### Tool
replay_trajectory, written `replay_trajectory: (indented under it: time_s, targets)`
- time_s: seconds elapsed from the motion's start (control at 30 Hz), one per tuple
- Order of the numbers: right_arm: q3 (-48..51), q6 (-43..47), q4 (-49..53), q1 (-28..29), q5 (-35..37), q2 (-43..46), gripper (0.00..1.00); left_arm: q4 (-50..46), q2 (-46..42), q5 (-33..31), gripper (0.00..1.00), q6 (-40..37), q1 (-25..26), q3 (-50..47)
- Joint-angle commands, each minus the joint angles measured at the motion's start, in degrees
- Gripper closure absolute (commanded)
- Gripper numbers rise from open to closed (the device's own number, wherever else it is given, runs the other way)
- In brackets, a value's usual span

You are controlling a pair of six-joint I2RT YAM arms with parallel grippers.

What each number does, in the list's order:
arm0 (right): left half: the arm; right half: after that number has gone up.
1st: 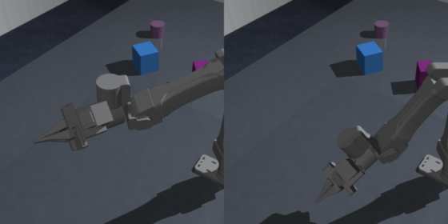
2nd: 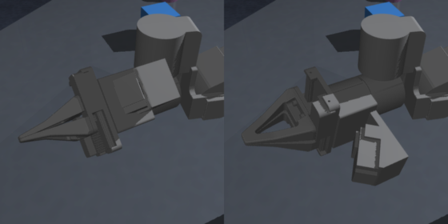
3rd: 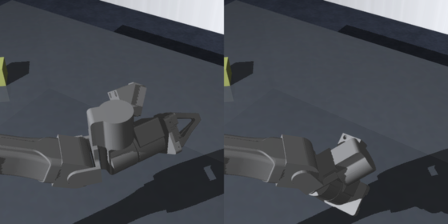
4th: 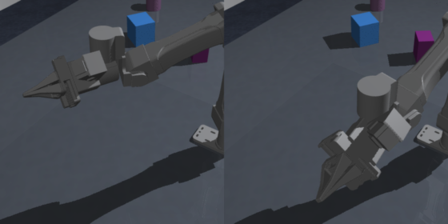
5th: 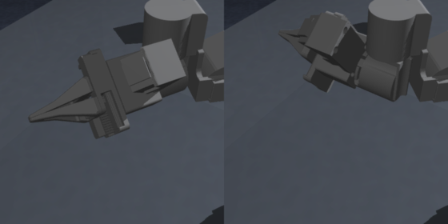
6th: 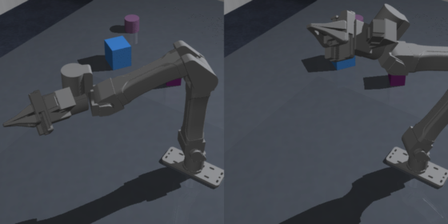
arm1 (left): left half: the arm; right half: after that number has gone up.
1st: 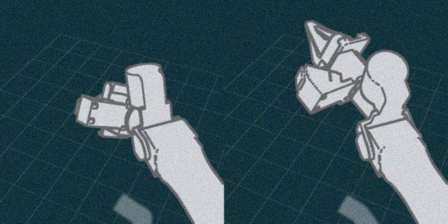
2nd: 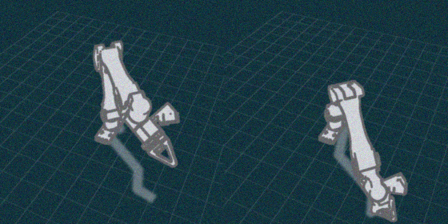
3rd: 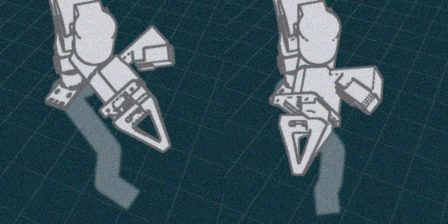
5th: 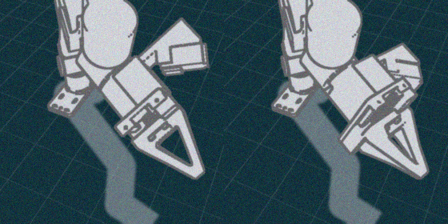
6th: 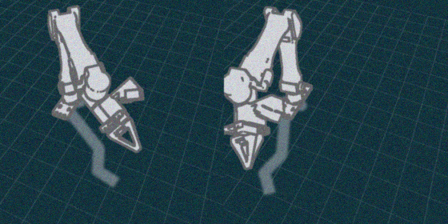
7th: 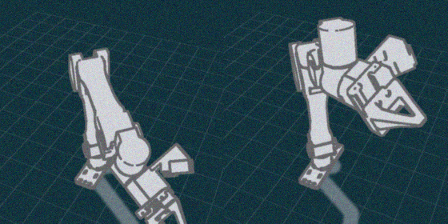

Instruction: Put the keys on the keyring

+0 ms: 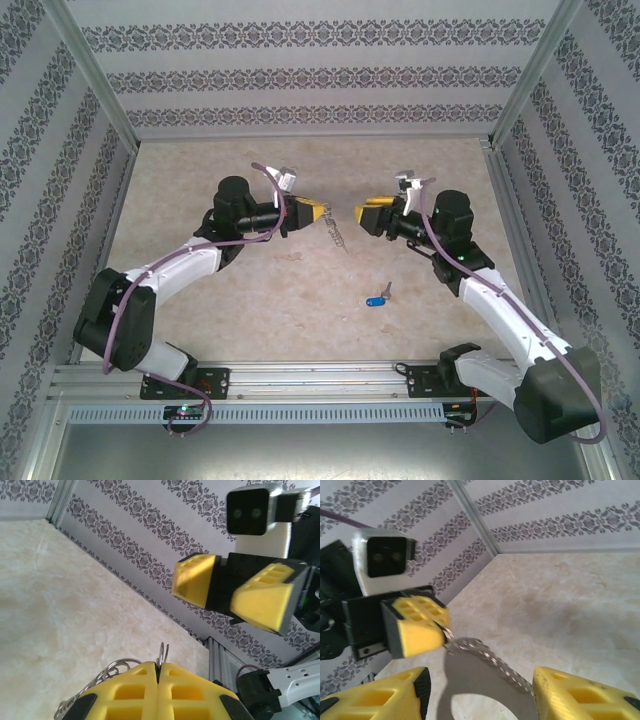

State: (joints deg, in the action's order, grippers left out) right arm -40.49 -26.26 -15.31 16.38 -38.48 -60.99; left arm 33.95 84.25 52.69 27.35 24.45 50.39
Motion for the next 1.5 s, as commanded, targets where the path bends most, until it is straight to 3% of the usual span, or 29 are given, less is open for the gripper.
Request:
replay_trajectory:
  time_s: [0.0,0.23,0.47,0.7,1.13,1.27,1.47]
  targets:
    - [2.5,-3.4,-3.6,1.0,3.6,0.2,0.43,9.2,-3.8,-2.0,1.0,-6.3,0.8,-1.9]
    - [2.4,-0.1,-6.9,3.4,0.2,-2.0,0.44,13.3,-6.9,-5.4,1.0,-15.8,2.1,-5.3]
    - [2.1,2.7,-9.0,4.1,-2.3,-2.8,0.48,17.7,-7.8,-5.9,1.0,-20.4,2.8,-7.5]
    - [2.5,3.1,-8.5,4.2,-2.9,-0.3,0.49,26.4,-4.8,-5.8,1.0,-20.5,3.3,-9.3]
    - [1.0,3.3,-8.3,5.9,-2.7,-0.9,0.49,24.1,-4.5,-7.3,1.0,-18.5,3.3,-9.3]
    - [1.1,3.0,-4.5,5.9,2.6,-0.1,0.48,22.7,-4.8,-8.6,1.0,-18.1,3.3,-9.7]
    - [2.9,-1.6,9.4,5.7,21.0,3.1,0.44,23.0,-5.7,-9.9,1.0,-17.4,3.4,-11.9]
